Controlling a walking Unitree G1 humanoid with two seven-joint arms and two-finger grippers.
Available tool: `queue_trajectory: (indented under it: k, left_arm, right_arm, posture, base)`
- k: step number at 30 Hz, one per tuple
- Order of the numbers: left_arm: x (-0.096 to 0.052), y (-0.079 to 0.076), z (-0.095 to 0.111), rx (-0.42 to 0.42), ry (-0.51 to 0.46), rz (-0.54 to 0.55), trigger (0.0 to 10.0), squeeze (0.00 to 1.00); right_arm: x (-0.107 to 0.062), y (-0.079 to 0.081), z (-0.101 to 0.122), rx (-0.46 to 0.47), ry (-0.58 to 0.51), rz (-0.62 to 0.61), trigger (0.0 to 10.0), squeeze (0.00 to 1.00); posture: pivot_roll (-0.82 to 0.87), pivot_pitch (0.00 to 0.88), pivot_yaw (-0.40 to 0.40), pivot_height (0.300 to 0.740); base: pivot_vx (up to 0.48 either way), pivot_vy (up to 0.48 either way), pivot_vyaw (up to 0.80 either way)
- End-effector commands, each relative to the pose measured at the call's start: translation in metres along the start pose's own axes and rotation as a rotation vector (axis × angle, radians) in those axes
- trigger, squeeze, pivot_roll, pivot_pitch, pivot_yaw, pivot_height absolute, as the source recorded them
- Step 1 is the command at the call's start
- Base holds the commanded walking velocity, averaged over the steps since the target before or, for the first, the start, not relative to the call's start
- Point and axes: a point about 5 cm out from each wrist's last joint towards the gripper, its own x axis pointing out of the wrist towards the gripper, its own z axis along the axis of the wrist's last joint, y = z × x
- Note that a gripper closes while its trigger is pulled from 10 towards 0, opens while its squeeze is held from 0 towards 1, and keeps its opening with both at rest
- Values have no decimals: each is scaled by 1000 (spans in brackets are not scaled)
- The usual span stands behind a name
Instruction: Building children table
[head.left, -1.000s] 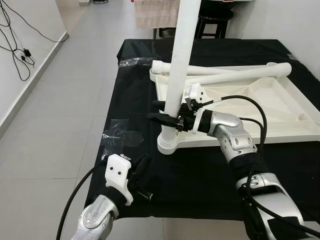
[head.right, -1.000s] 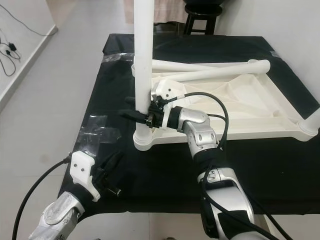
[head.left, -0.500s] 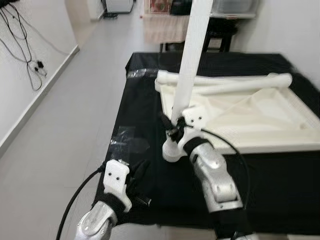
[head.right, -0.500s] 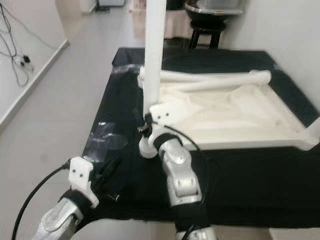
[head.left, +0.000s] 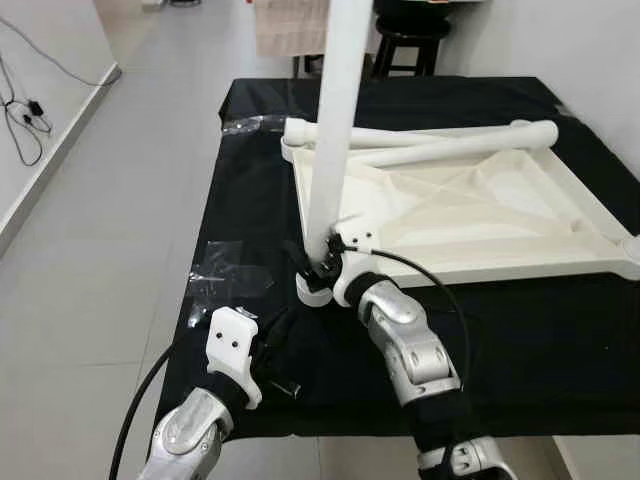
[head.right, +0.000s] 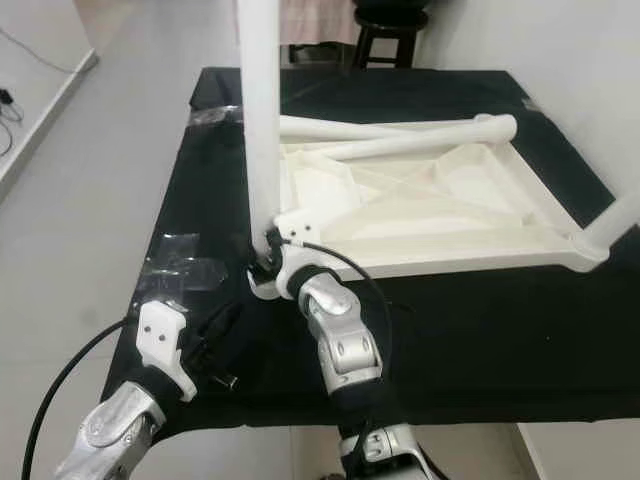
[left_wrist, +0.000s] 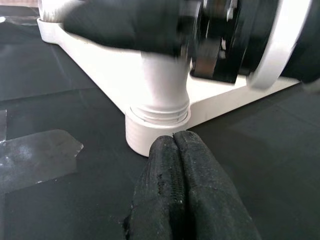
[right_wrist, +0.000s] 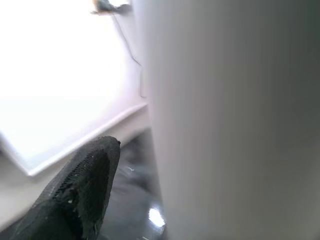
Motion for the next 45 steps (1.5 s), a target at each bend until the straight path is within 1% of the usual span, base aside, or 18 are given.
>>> queue_trajectory:
  k: [1, 2, 3, 4, 7, 9, 10, 14, 15, 26, 28, 31, 34, 35, 37, 38, 40, 45]
  left_arm:
    - [-1, -1, -3, -8, 11, -4, 10000, 0]
    - [-1, -1, -3, -8, 11, -4, 10000, 0]
    - [-1, -1, -3, -8, 11, -4, 10000, 0]
    - [0, -2, -4, -9, 10, -4, 10000, 0]
    - [0, -2, -4, -9, 10, -4, 10000, 0]
    - [0, -3, -4, -8, 10, -3, 10000, 0]
    - [0, -3, -4, -7, 10, -3, 10000, 0]
    - [0, -4, -4, -7, 10, -3, 10000, 0]
    - [0, -4, -5, -6, 11, -3, 10000, 0]
    - [0, -4, -5, -5, 12, -3, 10000, 0]
    - [-1, -4, -4, -4, 10, -2, 10000, 0]
    - [-1, -4, -4, -4, 10, -2, 10000, 0]
    - [-3, -4, -3, -2, 11, 0, 10000, 0]
    - [-3, -4, -3, -2, 11, 0, 10000, 0]
    - [-4, -2, -2, -3, 12, 1, 10000, 0]
    - [-4, -1, -2, -3, 13, 0, 10000, 0]
    - [-4, 0, -3, -3, 15, -1, 10000, 0]
    - [-2, 0, -3, -6, 17, -6, 10000, 0]
  right_arm:
    - [1, 7, 8, -26, -12, 174, 10000, 0]
    - [0, 3, 10, -69, 0, 274, 10000, 0]
    - [0, 3, 10, -69, 0, 274, 10000, 0]
    - [-3, -8, 14, -134, 27, 387, 10000, 0]
    - [-3, -8, 14, -134, 27, 387, 10000, 0]
    - [-2, -24, 19, -152, 48, 423, 10000, 0]
    - [-1, -35, 23, -138, 52, 425, 3412, 0]
    - [0, -41, 26, -127, 52, 427, 3412, 0]
    - [1, -47, 28, -109, 56, 421, 0, 0]
    - [-9, -64, 20, -92, 81, 396, 0, 0]
    - [-16, -67, 11, -104, 91, 296, 0, 0]
    - [-20, -68, 5, -107, 100, 234, 0, 0]
    - [-27, -73, -16, -117, 134, -180, 0, 0]
    - [-27, -73, -16, -117, 134, -180, 0, 0]
    - [-39, -53, -36, -55, 161, -378, 0, 0]
    - [-42, -38, -42, -64, 151, -398, 0, 0]
    - [-41, -23, -47, -62, 130, -393, 0, 0]
    - [-32, -21, -43, -57, 112, -373, 0, 0]
  posture:
    - [36, 109, -25, 740]
    - [39, 106, -28, 740]
    - [39, 106, -28, 740]
    - [41, 105, -30, 740]
    - [41, 105, -30, 740]
    - [44, 101, -33, 740]
    - [45, 99, -34, 740]
    - [45, 99, -34, 740]
    - [47, 97, -34, 740]
    - [47, 103, -31, 740]
    - [51, 111, -31, 740]
    - [52, 112, -32, 740]
    - [52, 117, -31, 740]
    - [52, 117, -31, 740]
    - [45, 130, -24, 740]
    - [38, 127, -15, 740]
    - [35, 122, -11, 740]
    - [39, 117, -21, 740]
  base:
    - [0, 0, 0]
    - [0, 0, 0]
    - [0, 0, 0]
    - [0, 0, 0]
    - [0, 0, 0]
    - [0, 0, 0]
    - [0, 0, 0]
    - [0, 0, 0]
    - [0, 0, 0]
    - [0, 0, 0]
    - [0, 0, 0]
    - [0, 0, 0]
    - [0, 0, 0]
    - [0, 0, 0]
    - [0, 0, 0]
    - [0, 0, 0]
    - [0, 0, 0]
    - [0, 0, 0]
